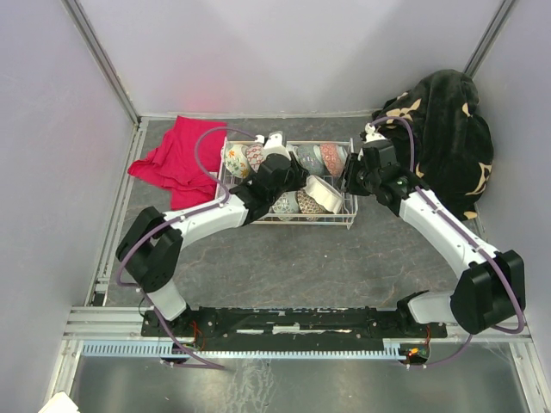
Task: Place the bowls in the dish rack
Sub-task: Adjust the bowl in the dish rack.
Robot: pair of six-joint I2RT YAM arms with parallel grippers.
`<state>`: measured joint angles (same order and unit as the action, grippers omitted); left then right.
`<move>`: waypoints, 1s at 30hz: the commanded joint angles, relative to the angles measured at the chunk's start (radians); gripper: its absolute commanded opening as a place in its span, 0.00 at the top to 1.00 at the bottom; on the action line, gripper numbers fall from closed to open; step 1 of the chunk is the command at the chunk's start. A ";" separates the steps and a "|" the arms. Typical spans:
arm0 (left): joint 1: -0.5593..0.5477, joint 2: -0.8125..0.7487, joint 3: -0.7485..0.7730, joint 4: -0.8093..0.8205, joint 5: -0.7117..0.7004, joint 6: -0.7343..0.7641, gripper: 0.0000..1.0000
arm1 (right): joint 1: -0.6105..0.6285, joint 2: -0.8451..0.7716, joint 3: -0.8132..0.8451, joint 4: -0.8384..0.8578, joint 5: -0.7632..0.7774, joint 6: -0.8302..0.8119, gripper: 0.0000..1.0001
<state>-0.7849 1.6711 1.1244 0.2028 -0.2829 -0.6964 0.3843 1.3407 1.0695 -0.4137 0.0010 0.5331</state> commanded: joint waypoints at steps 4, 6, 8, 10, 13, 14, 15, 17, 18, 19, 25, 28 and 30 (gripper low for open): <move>0.004 0.051 0.092 -0.007 0.044 0.061 0.80 | 0.003 0.002 0.029 -0.016 0.052 -0.007 0.58; 0.004 0.063 0.101 -0.011 0.051 0.061 0.80 | 0.004 0.011 0.025 -0.023 0.047 -0.008 0.59; 0.005 0.070 0.109 -0.014 0.060 0.061 0.80 | 0.004 0.015 0.018 -0.022 0.040 -0.010 0.61; 0.004 0.076 0.114 -0.015 0.069 0.061 0.81 | 0.003 0.015 0.009 -0.021 0.030 -0.008 0.61; 0.004 0.085 0.118 -0.014 0.083 0.061 0.81 | 0.005 0.005 -0.007 -0.019 0.021 -0.010 0.62; 0.004 0.087 0.119 -0.013 0.086 0.060 0.81 | 0.006 0.002 -0.014 -0.020 0.019 -0.011 0.62; 0.005 0.091 0.120 -0.012 0.091 0.059 0.81 | 0.005 -0.002 -0.018 -0.020 0.018 -0.011 0.62; 0.005 0.096 0.119 -0.003 0.104 0.056 0.82 | 0.005 -0.010 -0.029 -0.021 0.016 -0.013 0.62; 0.003 0.099 0.118 0.003 0.112 0.053 0.82 | 0.005 -0.013 -0.032 -0.022 0.014 -0.015 0.63; 0.005 0.102 0.118 0.009 0.121 0.051 0.82 | 0.005 -0.018 -0.035 -0.023 0.011 -0.015 0.63; 0.001 0.120 0.130 0.029 0.163 0.043 0.83 | 0.007 -0.038 -0.059 -0.023 -0.001 -0.019 0.64; -0.002 0.126 0.136 0.036 0.176 0.043 0.84 | 0.007 -0.035 -0.063 -0.020 -0.002 -0.019 0.64; -0.007 0.130 0.139 0.036 0.182 0.043 0.84 | 0.010 -0.033 -0.064 -0.020 -0.003 -0.020 0.64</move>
<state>-0.7799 1.7763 1.2190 0.2035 -0.1612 -0.6903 0.3843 1.3327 1.0122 -0.4419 0.0158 0.5255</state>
